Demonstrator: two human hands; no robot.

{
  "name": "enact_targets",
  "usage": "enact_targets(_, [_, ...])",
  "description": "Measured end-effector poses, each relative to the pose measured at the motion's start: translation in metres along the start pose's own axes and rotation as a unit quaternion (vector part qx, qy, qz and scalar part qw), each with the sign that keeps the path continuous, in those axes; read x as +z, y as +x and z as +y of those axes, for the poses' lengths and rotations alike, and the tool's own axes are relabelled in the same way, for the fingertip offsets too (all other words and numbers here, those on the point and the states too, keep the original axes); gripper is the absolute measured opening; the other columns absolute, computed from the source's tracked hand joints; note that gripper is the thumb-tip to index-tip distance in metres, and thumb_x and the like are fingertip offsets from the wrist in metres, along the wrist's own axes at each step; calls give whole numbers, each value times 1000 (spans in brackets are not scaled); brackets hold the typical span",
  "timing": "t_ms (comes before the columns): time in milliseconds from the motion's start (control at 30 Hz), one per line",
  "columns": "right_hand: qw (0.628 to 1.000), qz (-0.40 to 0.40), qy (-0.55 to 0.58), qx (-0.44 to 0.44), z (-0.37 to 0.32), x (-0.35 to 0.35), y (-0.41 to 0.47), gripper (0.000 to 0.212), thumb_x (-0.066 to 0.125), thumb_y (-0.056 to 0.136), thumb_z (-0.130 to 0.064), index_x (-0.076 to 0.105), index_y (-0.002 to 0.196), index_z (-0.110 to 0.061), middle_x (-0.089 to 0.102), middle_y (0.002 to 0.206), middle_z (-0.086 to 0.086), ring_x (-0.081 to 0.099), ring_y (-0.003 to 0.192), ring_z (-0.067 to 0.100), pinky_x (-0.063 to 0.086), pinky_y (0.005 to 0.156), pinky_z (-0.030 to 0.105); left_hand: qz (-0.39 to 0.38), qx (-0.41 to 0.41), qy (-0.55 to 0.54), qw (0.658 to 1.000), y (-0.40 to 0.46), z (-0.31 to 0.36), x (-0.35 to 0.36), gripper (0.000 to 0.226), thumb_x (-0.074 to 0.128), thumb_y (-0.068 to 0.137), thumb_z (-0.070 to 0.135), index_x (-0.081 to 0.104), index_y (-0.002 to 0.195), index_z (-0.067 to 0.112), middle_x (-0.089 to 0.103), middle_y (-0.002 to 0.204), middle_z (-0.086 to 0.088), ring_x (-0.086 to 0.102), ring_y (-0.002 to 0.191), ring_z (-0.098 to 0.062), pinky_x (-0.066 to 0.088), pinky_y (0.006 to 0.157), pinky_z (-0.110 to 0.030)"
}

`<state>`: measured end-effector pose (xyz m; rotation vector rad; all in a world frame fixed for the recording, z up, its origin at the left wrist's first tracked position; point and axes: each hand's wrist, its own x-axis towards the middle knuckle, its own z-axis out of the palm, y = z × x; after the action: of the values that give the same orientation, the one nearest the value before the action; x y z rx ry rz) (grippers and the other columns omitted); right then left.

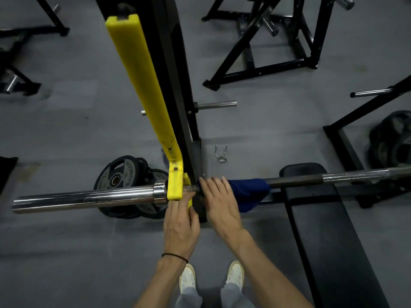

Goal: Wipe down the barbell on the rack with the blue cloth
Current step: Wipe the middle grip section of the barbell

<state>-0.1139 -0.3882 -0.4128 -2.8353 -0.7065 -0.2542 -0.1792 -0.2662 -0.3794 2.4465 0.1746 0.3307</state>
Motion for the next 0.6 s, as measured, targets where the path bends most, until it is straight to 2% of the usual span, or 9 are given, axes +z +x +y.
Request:
enact_targets(100, [999,-38,-13,-27,40,-6,1,53,64,94,-35,55,141,-13,64,116,7,59,106,29,42,104,42,-15,21,8,1000,3,6,3,48,58,85,-3,56,129,15,56,128,-2,54,117,-23,46,101,-39])
enact_targets(167, [1000,-18,-21,14,79,-12,-10,50,50,99,-49,61,133,-14,64,105,6,60,96,29,43,98,41,-26,36,19,999,10,10,7,49,59,83,-2,55,130,12,54,130,-4,51,119,-22,43,103,-35])
enact_targets(200, [999,-6,-26,35,99,-17,-19,53,45,100,-52,63,131,-13,64,104,6,60,96,29,43,100,41,-34,45,28,998,14,12,11,49,60,83,0,55,131,10,53,131,-6,50,121,-22,43,106,-36])
enact_targets(300, [994,24,-30,101,124,-33,-38,51,39,104,-47,65,131,-12,65,111,8,60,106,30,38,113,46,-69,82,77,991,23,11,25,53,59,85,8,51,137,6,54,136,-12,49,128,-28,38,114,-45])
enact_targets(400, [984,22,-16,176,74,-26,-26,55,31,104,-42,66,131,-10,68,124,14,59,123,38,29,118,54,-93,99,120,983,27,7,35,56,52,84,12,49,140,4,54,137,-14,48,130,-31,32,117,-46])
enact_targets(500, [993,13,47,106,10,-6,-14,55,34,101,-38,60,141,-9,61,143,12,51,138,33,19,120,50,-98,112,132,980,30,6,35,51,42,88,15,55,134,-2,58,133,-18,55,125,-34,34,114,-45])
enact_targets(600, [1000,-11,19,-9,27,-12,-15,64,37,94,-33,43,154,-10,45,158,9,41,147,27,17,122,43,-112,138,151,972,31,1,30,54,39,87,12,51,137,-5,56,136,-21,53,128,-33,34,116,-45])
